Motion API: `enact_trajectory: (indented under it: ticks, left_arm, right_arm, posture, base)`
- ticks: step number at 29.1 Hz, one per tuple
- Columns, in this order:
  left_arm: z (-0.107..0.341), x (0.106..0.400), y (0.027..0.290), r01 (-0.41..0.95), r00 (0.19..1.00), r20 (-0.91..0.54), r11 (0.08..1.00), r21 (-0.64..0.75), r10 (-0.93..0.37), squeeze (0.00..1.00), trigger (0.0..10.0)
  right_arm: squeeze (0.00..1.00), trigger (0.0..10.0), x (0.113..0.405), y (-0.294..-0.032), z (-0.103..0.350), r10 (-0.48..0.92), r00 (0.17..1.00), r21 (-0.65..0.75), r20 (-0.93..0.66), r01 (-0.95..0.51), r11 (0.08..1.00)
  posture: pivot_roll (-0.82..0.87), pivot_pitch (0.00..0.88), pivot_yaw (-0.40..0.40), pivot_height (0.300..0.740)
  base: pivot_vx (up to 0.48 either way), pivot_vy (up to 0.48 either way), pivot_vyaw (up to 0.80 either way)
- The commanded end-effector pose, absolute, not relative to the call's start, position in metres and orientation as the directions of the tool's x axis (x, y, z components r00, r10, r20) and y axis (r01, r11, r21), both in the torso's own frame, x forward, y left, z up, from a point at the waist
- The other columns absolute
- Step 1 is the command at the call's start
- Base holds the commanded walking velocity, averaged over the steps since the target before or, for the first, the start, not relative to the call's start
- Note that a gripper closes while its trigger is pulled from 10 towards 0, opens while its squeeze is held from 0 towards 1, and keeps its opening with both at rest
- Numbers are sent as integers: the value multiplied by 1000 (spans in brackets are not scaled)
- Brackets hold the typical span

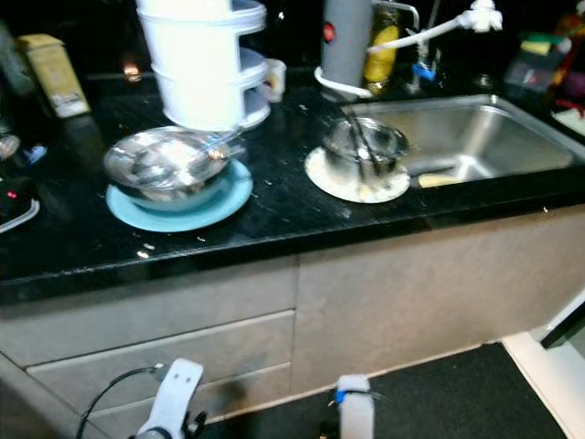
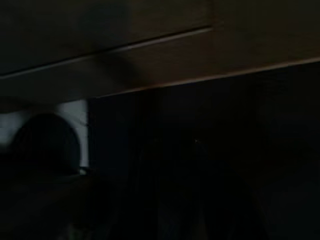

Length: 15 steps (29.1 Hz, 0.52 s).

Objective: Kitchen organization

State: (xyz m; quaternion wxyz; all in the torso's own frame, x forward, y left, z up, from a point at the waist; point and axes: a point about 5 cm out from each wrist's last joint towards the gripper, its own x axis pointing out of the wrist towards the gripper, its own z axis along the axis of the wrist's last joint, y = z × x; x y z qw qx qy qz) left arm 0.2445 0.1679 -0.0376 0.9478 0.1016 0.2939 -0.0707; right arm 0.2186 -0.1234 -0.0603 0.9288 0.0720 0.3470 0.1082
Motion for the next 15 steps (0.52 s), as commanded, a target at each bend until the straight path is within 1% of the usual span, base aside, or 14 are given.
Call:
enact_trajectory:
  ticks: [1,3,9,11,15]
  left_arm:
    - [-47,234,163,237,780,-618,960,146,-98,0,10000]
    - [-47,234,162,257,774,-623,954,151,-110,0,10000]
    - [-49,233,161,261,768,-632,952,162,-102,0,10000]
    - [-49,233,162,229,773,-627,964,138,-94,0,10000]
    - [-47,235,164,235,785,-615,953,193,-69,0,10000]
  right_arm:
    - [0,10000,215,-130,-63,231,731,198,-642,-133,971]
    - [0,10000,215,-130,-63,231,731,199,-642,-132,971]
    - [0,10000,215,-130,-63,228,732,200,-642,-127,972]
    - [0,10000,214,-131,-63,226,732,200,-643,-125,972]
    - [0,10000,214,-131,-63,224,732,199,-643,-124,972]
  posture:
    - [-34,134,-33,740]
    - [-35,137,-33,740]
    - [-37,142,-30,740]
    - [-37,142,-30,740]
    - [-37,142,-30,740]
  base:
    - [0,0,0]
    - [0,0,0]
    - [0,-480,0]
    - [0,-251,0]
    - [0,0,0]
